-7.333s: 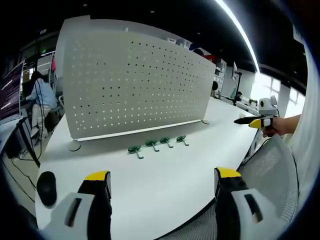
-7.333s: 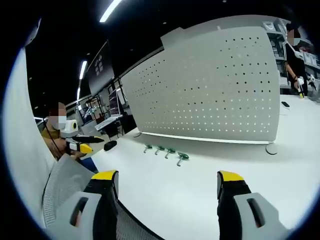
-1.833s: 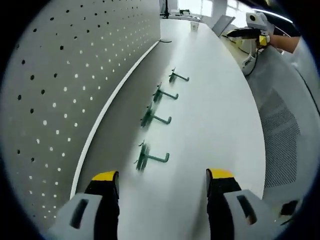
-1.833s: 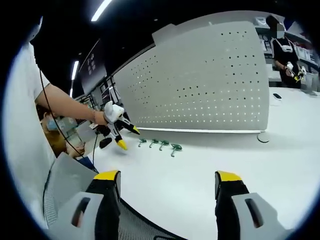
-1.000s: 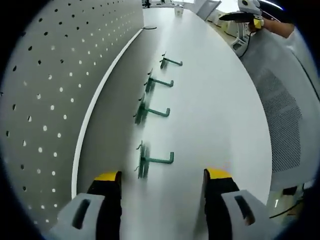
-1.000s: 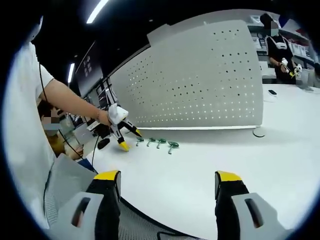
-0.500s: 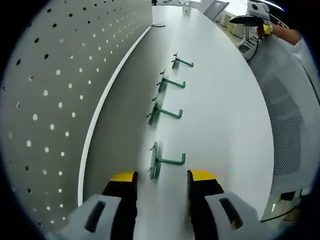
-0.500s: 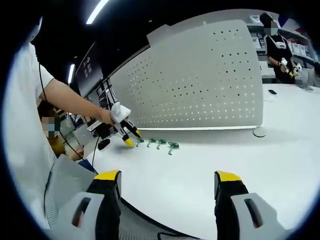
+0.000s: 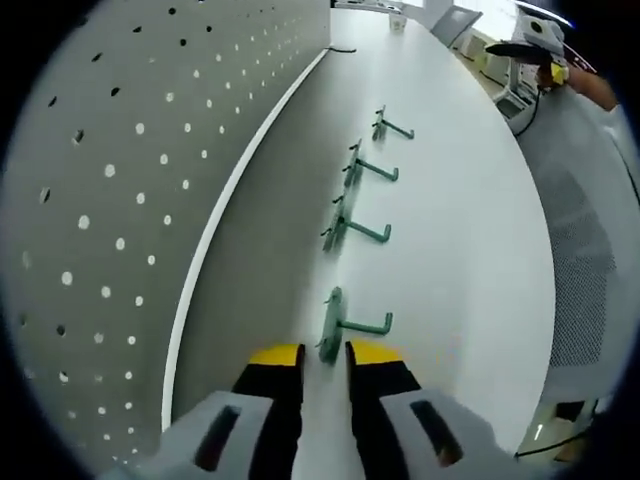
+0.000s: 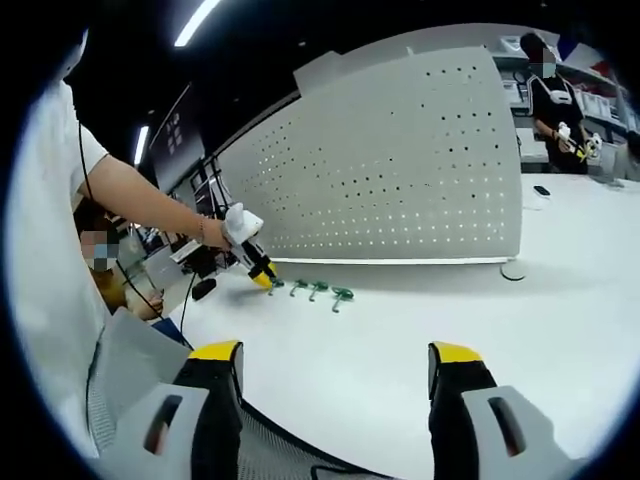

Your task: Insert the hook assembly into the mounting plate slot until the hook locks in place.

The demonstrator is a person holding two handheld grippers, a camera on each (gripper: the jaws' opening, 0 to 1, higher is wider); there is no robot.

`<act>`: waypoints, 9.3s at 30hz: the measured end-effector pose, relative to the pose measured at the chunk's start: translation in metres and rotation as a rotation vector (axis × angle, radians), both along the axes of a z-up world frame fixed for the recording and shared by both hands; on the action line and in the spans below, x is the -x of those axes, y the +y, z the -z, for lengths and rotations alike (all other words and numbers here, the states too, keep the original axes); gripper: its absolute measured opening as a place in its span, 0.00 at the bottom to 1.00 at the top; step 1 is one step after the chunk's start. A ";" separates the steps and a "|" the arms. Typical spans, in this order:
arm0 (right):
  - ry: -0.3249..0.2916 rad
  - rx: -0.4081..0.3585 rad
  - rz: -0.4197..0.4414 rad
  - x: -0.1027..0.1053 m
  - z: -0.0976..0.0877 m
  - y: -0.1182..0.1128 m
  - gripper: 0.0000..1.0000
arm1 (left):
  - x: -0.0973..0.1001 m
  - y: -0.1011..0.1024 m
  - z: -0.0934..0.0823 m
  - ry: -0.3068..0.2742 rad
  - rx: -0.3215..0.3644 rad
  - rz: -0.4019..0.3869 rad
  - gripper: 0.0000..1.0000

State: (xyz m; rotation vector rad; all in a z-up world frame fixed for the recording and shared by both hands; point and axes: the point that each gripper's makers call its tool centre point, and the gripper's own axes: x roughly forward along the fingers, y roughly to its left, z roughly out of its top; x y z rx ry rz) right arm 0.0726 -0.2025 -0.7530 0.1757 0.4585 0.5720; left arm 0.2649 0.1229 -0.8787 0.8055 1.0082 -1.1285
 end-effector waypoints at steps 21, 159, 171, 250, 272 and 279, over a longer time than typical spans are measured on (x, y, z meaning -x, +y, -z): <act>0.001 -0.007 0.012 0.000 0.000 -0.003 0.73 | -0.002 -0.001 0.001 -0.025 -0.016 0.012 0.04; -0.292 -0.279 -0.236 -0.033 -0.109 0.107 0.67 | 0.094 -0.082 -0.220 -0.572 0.929 -0.485 0.02; -0.302 -0.327 -0.312 -0.050 -0.115 0.160 0.66 | 0.094 -0.083 -0.220 -0.585 0.926 -0.496 0.02; -0.254 -0.515 -0.305 -0.076 -0.130 0.216 0.24 | 0.099 -0.086 -0.231 -0.613 0.948 -0.525 0.02; -0.213 -0.520 -0.257 -0.089 -0.124 0.228 0.05 | 0.099 -0.089 -0.234 -0.603 0.971 -0.551 0.02; -0.218 -0.527 -0.247 -0.091 -0.125 0.229 0.03 | 0.099 -0.089 -0.234 -0.598 0.977 -0.561 0.02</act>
